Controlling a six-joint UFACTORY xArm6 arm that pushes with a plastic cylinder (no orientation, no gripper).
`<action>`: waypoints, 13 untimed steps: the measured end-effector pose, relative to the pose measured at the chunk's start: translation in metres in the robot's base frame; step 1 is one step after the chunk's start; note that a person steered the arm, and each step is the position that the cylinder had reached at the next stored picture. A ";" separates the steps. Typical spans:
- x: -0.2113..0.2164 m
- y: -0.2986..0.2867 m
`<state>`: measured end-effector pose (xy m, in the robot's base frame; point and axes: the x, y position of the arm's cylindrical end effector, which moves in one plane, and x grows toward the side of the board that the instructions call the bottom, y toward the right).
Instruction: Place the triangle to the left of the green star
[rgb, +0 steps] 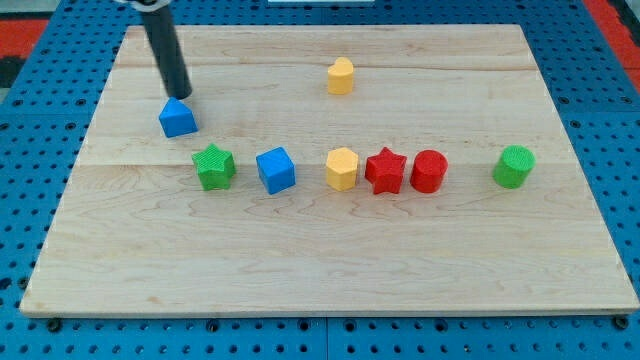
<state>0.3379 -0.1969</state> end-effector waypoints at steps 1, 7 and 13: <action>0.034 -0.007; 0.058 0.023; 0.078 0.031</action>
